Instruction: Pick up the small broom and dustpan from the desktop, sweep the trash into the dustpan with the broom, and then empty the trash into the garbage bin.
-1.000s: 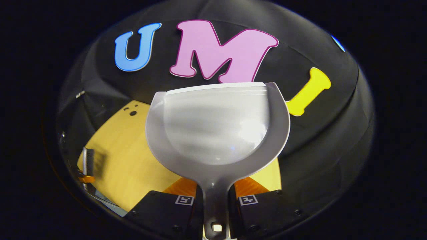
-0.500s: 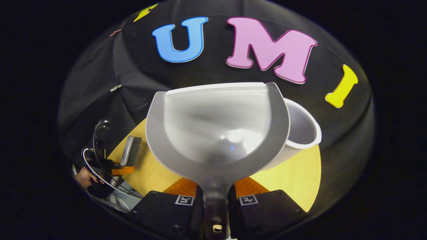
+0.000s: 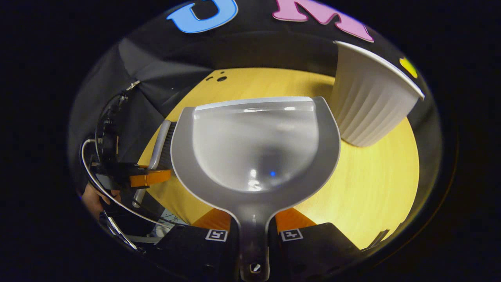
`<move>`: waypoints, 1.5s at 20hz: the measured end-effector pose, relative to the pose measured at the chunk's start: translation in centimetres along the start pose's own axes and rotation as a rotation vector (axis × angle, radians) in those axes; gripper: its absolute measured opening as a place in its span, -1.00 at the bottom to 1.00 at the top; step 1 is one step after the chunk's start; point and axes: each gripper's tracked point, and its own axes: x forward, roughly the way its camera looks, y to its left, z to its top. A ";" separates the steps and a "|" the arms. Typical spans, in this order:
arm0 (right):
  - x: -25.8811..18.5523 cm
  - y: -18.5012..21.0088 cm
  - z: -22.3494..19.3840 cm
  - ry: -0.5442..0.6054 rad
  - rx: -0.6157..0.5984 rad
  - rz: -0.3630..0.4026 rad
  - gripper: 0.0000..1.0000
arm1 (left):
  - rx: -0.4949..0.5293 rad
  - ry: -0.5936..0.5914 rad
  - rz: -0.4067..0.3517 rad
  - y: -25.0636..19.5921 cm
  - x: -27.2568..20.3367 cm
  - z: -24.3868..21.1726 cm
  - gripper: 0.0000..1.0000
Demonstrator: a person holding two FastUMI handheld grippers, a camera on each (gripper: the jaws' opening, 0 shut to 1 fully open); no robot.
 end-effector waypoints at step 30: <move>-0.7 0.5 -4.1 0.034 0.232 -0.020 0.98 | 0.176 0.069 0.094 -2.8 -4.1 1.5 0.94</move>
